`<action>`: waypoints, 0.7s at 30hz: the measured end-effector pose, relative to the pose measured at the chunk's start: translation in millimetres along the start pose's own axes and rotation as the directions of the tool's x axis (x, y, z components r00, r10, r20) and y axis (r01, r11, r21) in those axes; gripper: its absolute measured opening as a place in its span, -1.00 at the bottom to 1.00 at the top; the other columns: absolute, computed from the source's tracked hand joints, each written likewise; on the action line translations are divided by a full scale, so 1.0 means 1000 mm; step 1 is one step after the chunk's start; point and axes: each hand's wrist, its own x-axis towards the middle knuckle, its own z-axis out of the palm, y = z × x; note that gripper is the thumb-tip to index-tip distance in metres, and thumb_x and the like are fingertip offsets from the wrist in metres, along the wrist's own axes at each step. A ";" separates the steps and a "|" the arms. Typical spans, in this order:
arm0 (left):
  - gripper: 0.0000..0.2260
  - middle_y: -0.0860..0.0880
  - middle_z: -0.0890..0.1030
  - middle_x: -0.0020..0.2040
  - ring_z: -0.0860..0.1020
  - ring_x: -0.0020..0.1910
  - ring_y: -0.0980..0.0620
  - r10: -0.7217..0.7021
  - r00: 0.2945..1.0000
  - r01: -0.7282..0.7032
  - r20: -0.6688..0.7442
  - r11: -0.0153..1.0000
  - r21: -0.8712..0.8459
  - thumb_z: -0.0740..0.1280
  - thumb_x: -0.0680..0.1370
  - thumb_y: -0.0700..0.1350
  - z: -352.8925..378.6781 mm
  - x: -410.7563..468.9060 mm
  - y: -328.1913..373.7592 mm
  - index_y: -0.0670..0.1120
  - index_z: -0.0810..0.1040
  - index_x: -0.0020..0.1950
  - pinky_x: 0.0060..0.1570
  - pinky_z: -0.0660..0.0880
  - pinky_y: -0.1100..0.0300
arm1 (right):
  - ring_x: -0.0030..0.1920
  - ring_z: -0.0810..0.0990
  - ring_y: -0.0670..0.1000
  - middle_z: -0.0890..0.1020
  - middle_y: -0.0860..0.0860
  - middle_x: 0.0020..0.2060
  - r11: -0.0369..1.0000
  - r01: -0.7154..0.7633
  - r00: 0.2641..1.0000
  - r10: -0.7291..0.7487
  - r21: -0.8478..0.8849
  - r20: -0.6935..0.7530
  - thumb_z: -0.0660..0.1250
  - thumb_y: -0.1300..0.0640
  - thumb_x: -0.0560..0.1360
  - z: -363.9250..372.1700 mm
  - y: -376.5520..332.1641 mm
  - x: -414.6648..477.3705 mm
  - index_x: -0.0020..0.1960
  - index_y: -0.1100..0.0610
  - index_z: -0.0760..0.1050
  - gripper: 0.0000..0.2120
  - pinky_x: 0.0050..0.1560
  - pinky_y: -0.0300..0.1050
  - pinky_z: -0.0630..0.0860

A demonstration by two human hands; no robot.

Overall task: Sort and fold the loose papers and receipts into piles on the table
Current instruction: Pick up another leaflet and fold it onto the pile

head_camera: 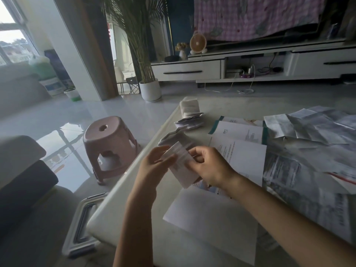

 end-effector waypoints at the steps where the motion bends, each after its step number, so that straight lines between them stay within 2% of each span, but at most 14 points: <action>1: -0.88 -0.01 0.61 -0.20 0.58 -0.25 0.15 -0.016 1.000 0.017 0.021 1.000 -0.018 0.33 0.50 -0.27 -0.001 -0.001 0.001 -0.07 0.57 -0.06 -0.19 0.50 0.31 | -0.11 0.60 0.00 0.62 0.05 -0.14 1.000 -0.016 0.999 0.015 0.014 0.030 0.32 0.18 0.52 0.001 0.000 0.001 0.05 0.15 0.53 -0.88 -0.25 -0.24 0.59; 2: -0.89 -0.01 0.62 -0.24 0.59 -0.29 0.16 -0.032 0.999 0.033 0.032 0.999 -0.033 0.32 0.50 -0.29 -0.001 -0.001 0.001 -0.09 0.57 -0.07 -0.24 0.53 0.32 | -0.12 0.59 0.00 0.61 0.05 -0.14 0.999 -0.028 0.998 0.028 0.015 0.050 0.32 0.19 0.51 0.001 0.000 0.001 0.05 0.14 0.52 -0.88 -0.29 -0.26 0.58; 4: -0.87 -0.02 0.60 -0.33 0.58 -0.39 0.17 -0.049 0.997 0.048 -0.059 0.999 -0.009 0.33 0.48 -0.32 -0.004 0.000 0.001 -0.12 0.58 -0.17 -0.33 0.53 0.34 | -0.23 0.59 -0.02 0.61 0.05 -0.19 0.998 -0.055 0.998 0.054 0.021 0.022 0.32 0.24 0.51 -0.001 0.003 0.002 -0.03 0.13 0.51 -0.93 -0.36 -0.27 0.54; 7: -0.75 -0.14 0.52 -0.37 0.50 -0.36 -0.04 -0.067 0.952 0.097 -0.300 0.991 0.088 0.37 0.39 -0.35 -0.014 0.013 -0.011 -0.10 0.56 -0.45 -0.23 0.54 0.15 | -0.40 0.56 -0.03 0.62 0.05 -0.28 0.994 -0.093 0.991 0.097 0.052 -0.088 0.28 0.33 0.51 -0.015 0.009 0.002 -0.15 0.12 0.49 -0.86 -0.40 -0.23 0.53; 9: -0.89 -0.16 0.49 -0.40 0.45 -0.38 -0.07 -0.064 0.909 0.157 -0.412 0.968 0.195 0.36 0.24 -0.22 -0.021 0.020 -0.020 -0.11 0.56 -0.51 -0.19 0.57 -0.02 | -0.39 0.56 -0.04 0.63 0.05 -0.26 0.994 -0.103 0.988 0.107 0.043 -0.113 0.27 0.34 0.51 -0.027 0.012 -0.002 -0.15 0.12 0.50 -0.85 -0.38 -0.24 0.54; 10: -0.97 -0.16 0.50 -0.38 0.45 -0.36 -0.08 -0.053 0.895 0.189 -0.444 0.945 0.266 0.35 0.20 -0.16 -0.022 0.021 -0.024 -0.10 0.58 -0.43 -0.17 0.56 -0.07 | -0.38 0.57 -0.05 0.63 0.04 -0.25 0.994 -0.108 0.988 0.110 0.021 -0.105 0.27 0.33 0.51 -0.031 0.013 -0.005 -0.14 0.12 0.51 -0.86 -0.38 -0.27 0.53; 11: -0.88 -0.17 0.55 -0.28 0.49 -0.29 -0.11 -0.041 0.886 0.222 -0.462 0.912 0.345 0.37 0.24 -0.12 -0.020 0.022 -0.029 -0.10 0.61 -0.26 -0.13 0.53 -0.08 | -0.36 0.57 -0.06 0.63 0.03 -0.24 0.994 -0.112 0.989 0.111 -0.006 -0.098 0.28 0.32 0.51 -0.035 0.014 -0.008 -0.12 0.12 0.51 -0.87 -0.38 -0.30 0.52; 12: -0.77 -0.19 0.59 -0.11 0.53 -0.13 -0.16 -0.012 0.881 0.249 -0.474 0.862 0.442 0.39 0.32 -0.12 -0.016 0.023 -0.037 -0.11 0.59 -0.04 -0.03 0.51 -0.05 | -0.35 0.58 -0.07 0.63 0.02 -0.24 0.993 -0.117 0.989 0.114 -0.026 -0.091 0.27 0.31 0.51 -0.036 0.015 -0.011 -0.11 0.13 0.51 -0.88 -0.37 -0.32 0.52; 13: -0.71 -0.19 0.56 0.06 0.49 0.05 -0.18 0.078 0.871 0.251 -0.485 0.778 0.576 0.37 0.40 -0.14 -0.012 0.022 -0.043 -0.11 0.54 0.12 0.08 0.45 0.00 | -0.34 0.58 -0.07 0.62 0.01 -0.25 0.992 -0.120 0.990 0.116 -0.042 -0.080 0.27 0.31 0.51 -0.037 0.016 -0.013 -0.10 0.14 0.51 -0.89 -0.36 -0.32 0.53; 14: -0.69 -0.17 0.50 0.16 0.41 0.17 -0.18 0.208 0.870 0.216 -0.447 0.655 0.725 0.34 0.45 -0.18 -0.007 0.020 -0.045 -0.09 0.51 0.19 0.15 0.35 0.04 | -0.33 0.58 -0.07 0.62 0.01 -0.25 0.992 -0.116 0.991 0.112 -0.057 -0.070 0.26 0.32 0.51 -0.037 0.015 -0.015 -0.09 0.16 0.52 -0.90 -0.34 -0.31 0.53; 15: -0.70 -0.14 0.47 0.19 0.36 0.21 -0.17 0.306 0.884 0.149 -0.352 0.530 0.835 0.30 0.47 -0.19 0.000 0.017 -0.046 -0.08 0.53 0.20 0.15 0.27 0.06 | -0.33 0.58 -0.07 0.62 0.00 -0.25 0.992 -0.111 0.992 0.107 -0.067 -0.064 0.26 0.32 0.51 -0.037 0.014 -0.017 -0.08 0.17 0.52 -0.90 -0.33 -0.30 0.53; 16: -0.72 -0.13 0.49 0.19 0.35 0.20 -0.15 0.348 0.906 0.062 -0.243 0.457 0.887 0.26 0.49 -0.17 0.007 0.015 -0.046 -0.10 0.56 0.18 0.12 0.25 0.08 | -0.33 0.58 -0.06 0.63 0.01 -0.24 0.992 -0.103 0.994 0.099 -0.076 -0.054 0.25 0.33 0.51 -0.037 0.012 -0.019 -0.07 0.19 0.52 -0.90 -0.34 -0.30 0.53; 19: -0.59 -0.17 0.55 0.11 0.45 0.12 -0.15 0.263 0.959 -0.023 -0.107 0.447 0.894 0.10 0.47 -0.01 0.015 0.008 -0.045 -0.21 0.60 0.07 0.01 0.37 0.07 | -0.36 0.58 -0.05 0.63 0.04 -0.24 0.995 -0.079 0.997 0.077 -0.067 -0.029 0.25 0.35 0.51 -0.036 0.009 -0.023 -0.08 0.20 0.51 -0.90 -0.39 -0.33 0.52; 21: -0.65 -0.17 0.51 0.13 0.45 0.13 -0.16 0.259 0.965 -0.067 -0.031 0.360 0.931 0.10 0.49 -0.11 0.014 0.003 -0.049 -0.21 0.55 0.14 0.00 0.35 0.11 | -0.36 0.58 -0.05 0.64 0.04 -0.24 0.996 -0.073 0.997 0.072 -0.057 -0.016 0.25 0.34 0.51 -0.036 0.008 -0.026 -0.09 0.19 0.52 -0.89 -0.37 -0.33 0.52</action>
